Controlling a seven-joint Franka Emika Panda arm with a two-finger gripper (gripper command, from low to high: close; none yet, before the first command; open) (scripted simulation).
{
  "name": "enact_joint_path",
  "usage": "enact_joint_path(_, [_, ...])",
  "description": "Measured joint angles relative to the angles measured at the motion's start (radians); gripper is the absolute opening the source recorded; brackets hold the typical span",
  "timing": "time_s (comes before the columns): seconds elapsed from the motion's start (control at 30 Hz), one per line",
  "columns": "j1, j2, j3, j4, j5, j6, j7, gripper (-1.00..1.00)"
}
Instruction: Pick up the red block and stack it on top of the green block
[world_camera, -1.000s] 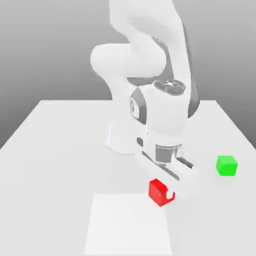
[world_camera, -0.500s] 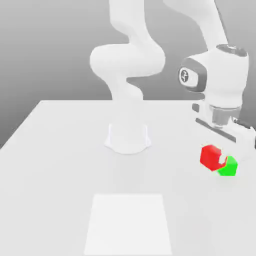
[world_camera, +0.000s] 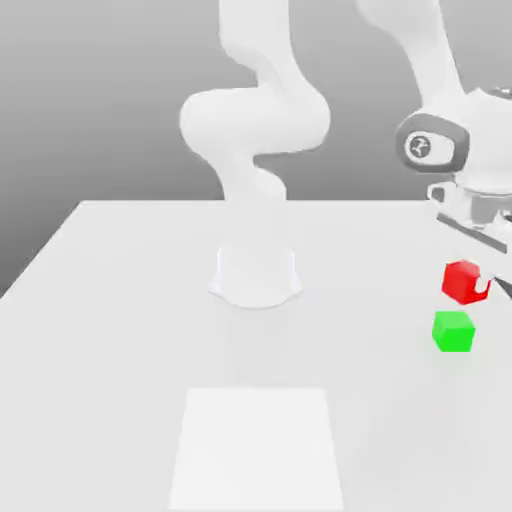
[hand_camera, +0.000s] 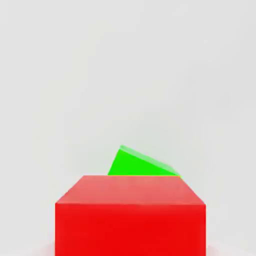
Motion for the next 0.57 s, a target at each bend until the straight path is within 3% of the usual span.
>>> enact_joint_path(0.3, [-0.003, 0.0, 0.002, 0.0, 0.0, 0.008, 0.0, -1.0])
enact_joint_path(0.33, [-0.003, 0.0, 0.003, 0.0, 0.0, 0.009, 0.0, 1.0])
enact_joint_path(0.57, [-0.003, 0.0, 0.003, 0.0, 0.0, 0.009, 0.0, 1.0])
